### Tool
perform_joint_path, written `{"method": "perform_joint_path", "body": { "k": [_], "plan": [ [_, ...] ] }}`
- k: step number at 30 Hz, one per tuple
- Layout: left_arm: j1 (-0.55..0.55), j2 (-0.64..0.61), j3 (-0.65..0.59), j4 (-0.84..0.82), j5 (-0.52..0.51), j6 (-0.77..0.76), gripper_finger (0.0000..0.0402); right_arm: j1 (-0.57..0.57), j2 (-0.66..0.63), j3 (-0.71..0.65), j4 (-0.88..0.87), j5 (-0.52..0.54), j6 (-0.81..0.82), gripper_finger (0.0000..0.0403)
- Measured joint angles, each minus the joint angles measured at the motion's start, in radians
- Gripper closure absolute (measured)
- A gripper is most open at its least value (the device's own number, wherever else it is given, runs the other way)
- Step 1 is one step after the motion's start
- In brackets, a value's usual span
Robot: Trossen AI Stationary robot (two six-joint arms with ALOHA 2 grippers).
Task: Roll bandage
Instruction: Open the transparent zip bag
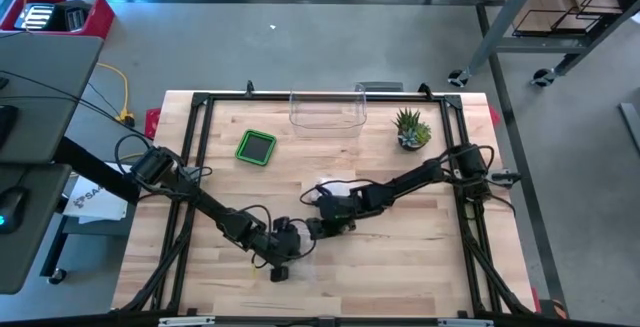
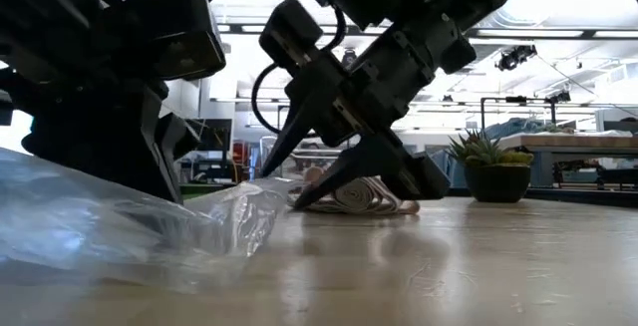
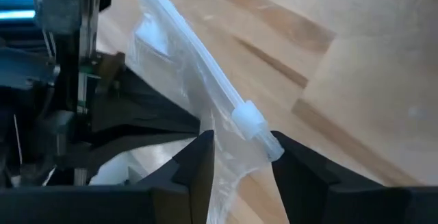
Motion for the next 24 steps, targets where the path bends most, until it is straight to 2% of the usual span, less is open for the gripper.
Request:
{"method": "perform_joint_path", "body": {
  "k": [9, 14, 24],
  "plan": [
    [-0.001, 0.001, 0.000, 0.007, -0.006, -0.090, 0.0401, 0.026, 0.000, 0.000, 0.041, 0.084, 0.052, 0.0281],
    [-0.002, 0.001, 0.000, 0.007, -0.007, -0.215, 0.0402, 0.024, -0.006, 0.000, 0.077, 0.171, 0.062, 0.0281],
    [-0.003, 0.001, 0.000, 0.008, -0.014, -0.255, 0.0402, 0.029, -0.006, 0.000, 0.075, 0.170, 0.071, 0.0281]
  ]
}}
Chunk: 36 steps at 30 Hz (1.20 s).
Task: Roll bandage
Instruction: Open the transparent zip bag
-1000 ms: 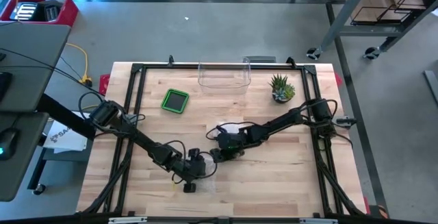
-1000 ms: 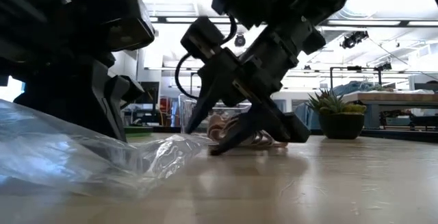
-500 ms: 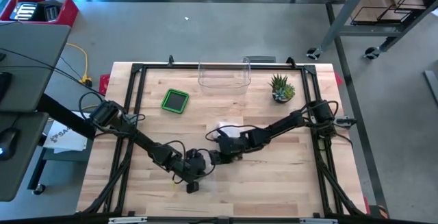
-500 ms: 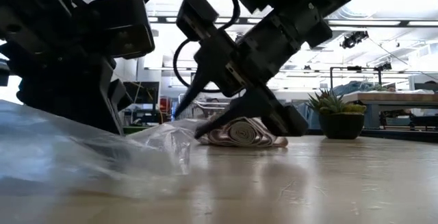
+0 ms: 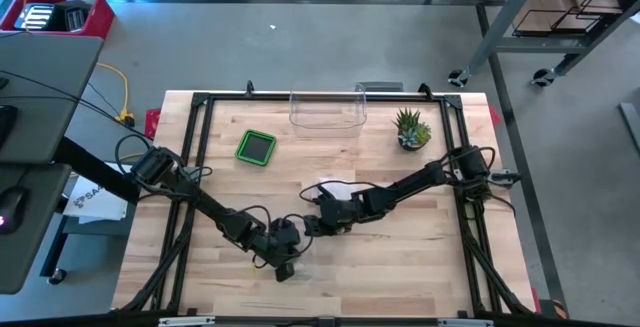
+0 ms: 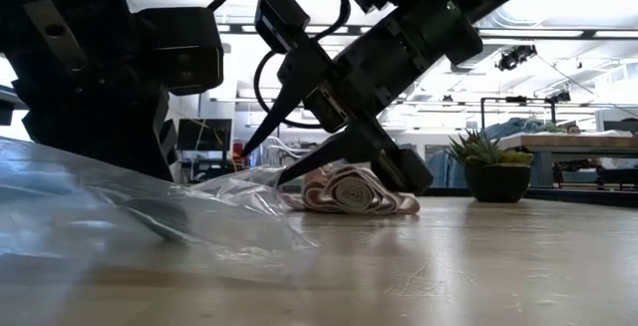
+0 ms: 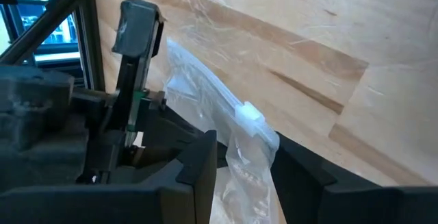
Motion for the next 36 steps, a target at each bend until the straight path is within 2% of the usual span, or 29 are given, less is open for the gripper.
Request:
{"method": "perform_joint_path", "body": {
  "k": [3, 10, 27, 36],
  "plan": [
    [0.000, 0.000, 0.000, -0.001, -0.001, -0.018, 0.0402, 0.000, 0.000, 0.000, -0.004, 0.001, 0.000, 0.0281],
    [0.000, 0.000, 0.000, -0.005, -0.003, -0.054, 0.0402, 0.000, -0.004, 0.000, -0.011, 0.078, 0.060, 0.0281],
    [0.000, 0.000, 0.001, -0.006, -0.011, -0.119, 0.0402, 0.018, -0.004, 0.000, -0.031, 0.114, 0.066, 0.0282],
    [0.000, 0.000, 0.001, -0.005, -0.018, -0.129, 0.0402, 0.013, -0.005, 0.000, -0.024, 0.108, 0.085, 0.0328]
  ]
}}
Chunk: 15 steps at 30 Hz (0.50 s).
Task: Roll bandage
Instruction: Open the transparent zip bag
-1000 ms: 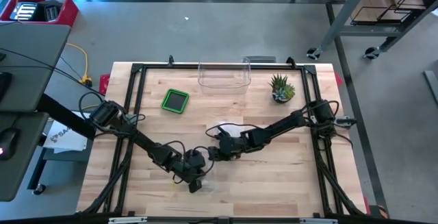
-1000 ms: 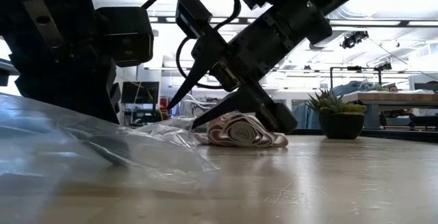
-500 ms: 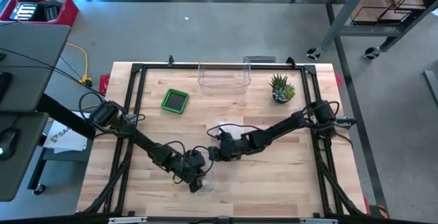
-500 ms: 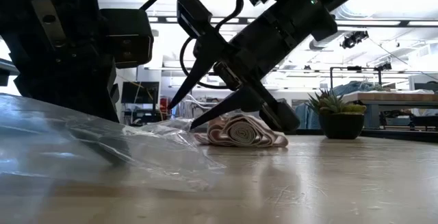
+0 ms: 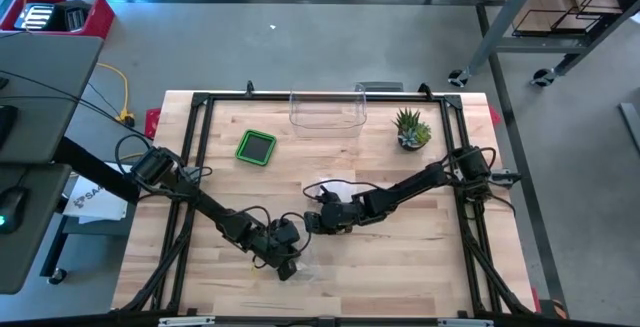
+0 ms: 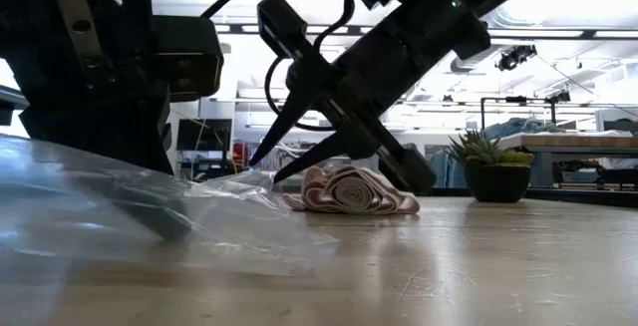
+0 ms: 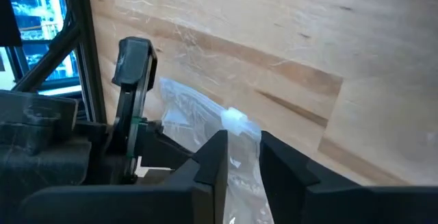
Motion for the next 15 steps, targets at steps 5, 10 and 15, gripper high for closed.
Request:
{"method": "perform_joint_path", "body": {
  "k": [5, 10, 15],
  "plan": [
    [0.001, 0.000, 0.000, 0.000, -0.018, 0.000, 0.0402, 0.006, 0.000, 0.000, -0.002, 0.024, -0.010, 0.0336],
    [0.002, 0.000, 0.000, 0.000, -0.019, 0.000, 0.0402, 0.006, 0.000, 0.000, 0.034, 0.062, -0.034, 0.0336],
    [0.002, 0.000, 0.000, 0.000, -0.019, 0.000, 0.0402, 0.006, 0.000, 0.000, 0.028, 0.040, -0.049, 0.0352]
  ]
}}
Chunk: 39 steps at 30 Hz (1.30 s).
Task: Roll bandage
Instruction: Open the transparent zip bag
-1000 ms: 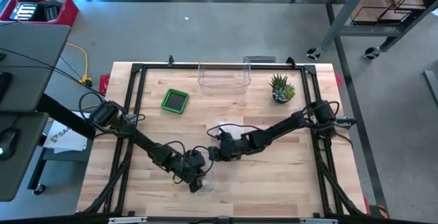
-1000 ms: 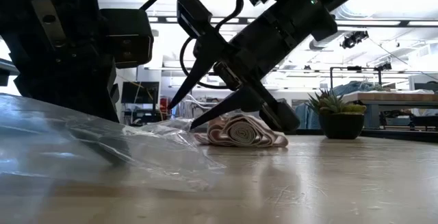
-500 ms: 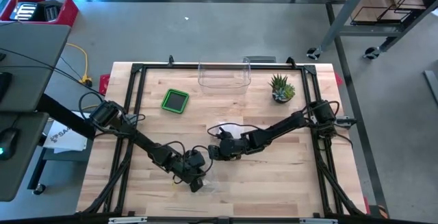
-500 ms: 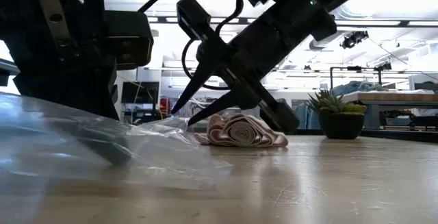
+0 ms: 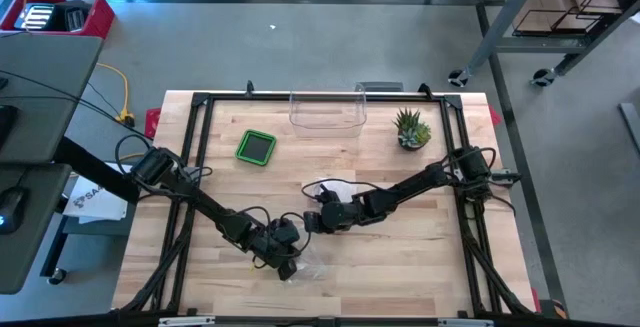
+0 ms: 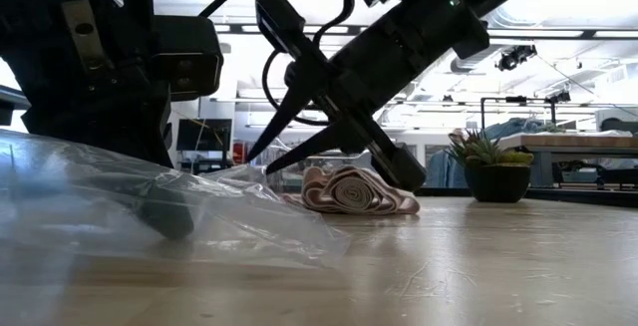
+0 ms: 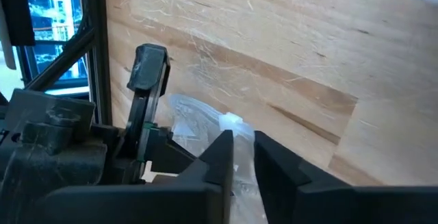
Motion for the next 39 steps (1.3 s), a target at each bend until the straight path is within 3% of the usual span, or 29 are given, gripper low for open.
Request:
{"method": "perform_joint_path", "body": {
  "k": [3, 8, 15, 18, 24, 31, 35, 39],
  "plan": [
    [0.000, 0.000, 0.000, 0.000, 0.000, 0.000, 0.0402, 0.000, 0.000, 0.000, 0.000, 0.000, -0.011, 0.0391],
    [0.014, -0.005, 0.000, 0.000, 0.031, 0.023, 0.0401, -0.008, 0.000, 0.000, 0.001, -0.001, -0.041, 0.0401],
    [0.085, -0.072, -0.004, -0.034, 0.317, 0.048, 0.0375, -0.012, 0.000, 0.000, 0.003, -0.045, -0.073, 0.0402],
    [0.100, -0.162, -0.003, -0.107, 0.369, 0.099, 0.0365, -0.010, -0.006, 0.000, 0.000, -0.051, -0.096, 0.0403],
    [0.131, -0.486, -0.002, -0.310, 0.215, 0.158, 0.0344, -0.012, -0.053, 0.000, 0.001, -0.036, -0.242, 0.0403],
    [0.161, -0.810, -0.001, -0.234, 0.069, 0.131, 0.0301, -0.011, -0.234, 0.000, -0.001, 0.045, -0.651, 0.0403],
    [0.174, -0.855, 0.003, -0.065, 0.050, 0.160, 0.0261, -0.004, -0.340, 0.000, -0.002, 0.077, -0.899, 0.0403],
    [0.180, -0.800, 0.063, -0.062, 0.056, 0.204, 0.0227, -0.004, -0.423, 0.000, -0.003, 0.073, -1.049, 0.0403]
  ]
}}
